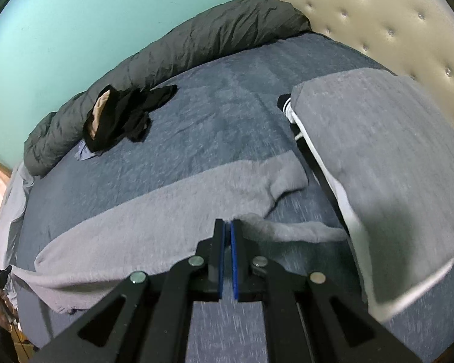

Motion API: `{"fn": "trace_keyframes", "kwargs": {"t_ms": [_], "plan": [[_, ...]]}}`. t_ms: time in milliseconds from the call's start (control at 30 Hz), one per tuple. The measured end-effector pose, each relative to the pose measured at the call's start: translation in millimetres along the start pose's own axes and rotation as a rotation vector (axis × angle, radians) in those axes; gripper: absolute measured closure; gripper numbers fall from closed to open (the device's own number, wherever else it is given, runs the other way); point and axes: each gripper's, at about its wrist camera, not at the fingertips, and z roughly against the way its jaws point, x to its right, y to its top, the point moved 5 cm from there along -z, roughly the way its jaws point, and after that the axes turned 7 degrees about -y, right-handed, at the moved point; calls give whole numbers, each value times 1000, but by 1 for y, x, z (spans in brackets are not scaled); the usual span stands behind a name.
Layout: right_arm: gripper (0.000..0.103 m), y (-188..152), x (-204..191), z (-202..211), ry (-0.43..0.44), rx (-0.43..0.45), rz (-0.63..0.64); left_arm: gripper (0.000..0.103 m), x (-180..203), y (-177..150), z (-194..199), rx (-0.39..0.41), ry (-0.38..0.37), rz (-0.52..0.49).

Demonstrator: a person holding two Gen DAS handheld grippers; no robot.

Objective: Fold clothes
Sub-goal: 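Lift the hem with both grippers and fold it over the sweatshirt body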

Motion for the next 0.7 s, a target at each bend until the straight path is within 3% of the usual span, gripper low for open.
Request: {"fn": "trace_keyframes", "kwargs": {"t_ms": [300, 533, 633, 700], "plan": [[103, 52, 2, -57, -109, -27, -25, 100, 6, 23, -62, -53, 54, -31], [102, 39, -18, -112, -65, -72, 91, 100, -5, 9, -111, -122, 77, -22], [86, 32, -17, -132, -90, -87, 110, 100, -10, 3, -119, -139, 91, -36], [69, 31, -11, -139, -105, -60, 118, 100, -14, 1, -121, -146, 96, -38]]}}
